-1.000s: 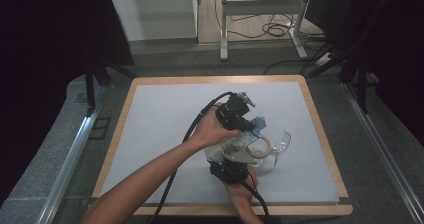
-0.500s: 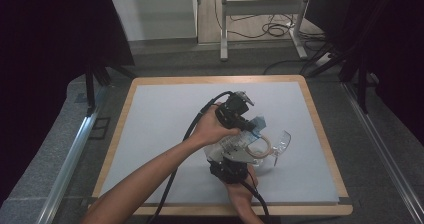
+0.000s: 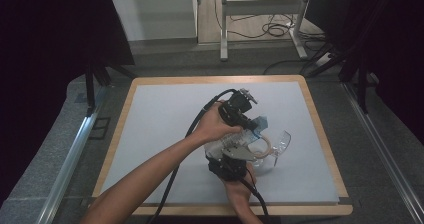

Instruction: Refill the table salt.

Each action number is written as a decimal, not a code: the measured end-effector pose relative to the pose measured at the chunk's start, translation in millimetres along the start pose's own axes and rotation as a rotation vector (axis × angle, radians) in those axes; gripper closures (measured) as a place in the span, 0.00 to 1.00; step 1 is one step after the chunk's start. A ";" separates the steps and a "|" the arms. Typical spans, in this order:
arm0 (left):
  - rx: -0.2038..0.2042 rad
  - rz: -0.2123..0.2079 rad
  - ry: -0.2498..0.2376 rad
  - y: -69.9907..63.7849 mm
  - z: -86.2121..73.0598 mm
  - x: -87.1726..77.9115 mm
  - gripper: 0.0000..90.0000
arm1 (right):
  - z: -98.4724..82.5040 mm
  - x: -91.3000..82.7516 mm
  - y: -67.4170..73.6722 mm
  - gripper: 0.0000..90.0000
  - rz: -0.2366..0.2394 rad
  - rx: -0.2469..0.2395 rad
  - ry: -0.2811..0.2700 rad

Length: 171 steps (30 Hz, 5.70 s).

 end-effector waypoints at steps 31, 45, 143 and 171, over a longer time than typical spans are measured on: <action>0.019 -0.011 0.039 -3.9 2.3 8.5 1.00 | -0.4 1.7 3.1 0.54 -0.008 0.047 -0.023; 0.020 -0.010 0.038 -4.3 2.2 11.2 1.00 | -4.8 1.0 4.2 0.54 -0.038 0.005 -0.030; 0.020 -0.010 0.028 -3.4 -0.3 -0.8 1.00 | -7.0 -1.0 1.9 0.55 -0.048 -0.017 -0.021; 0.037 -0.003 0.057 -7.2 7.7 4.4 1.00 | 3.1 -2.1 5.0 0.54 -0.019 0.045 -0.039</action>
Point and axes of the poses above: each handheld gripper's, and its own axes: x roughly forward along the jaws, z roughly out of its top, y roughly to its left, the point moved 1 cm from there along x, roughly forward along the jaws, and after that the axes turned 3 degrees about x, right-handed, at the moved point
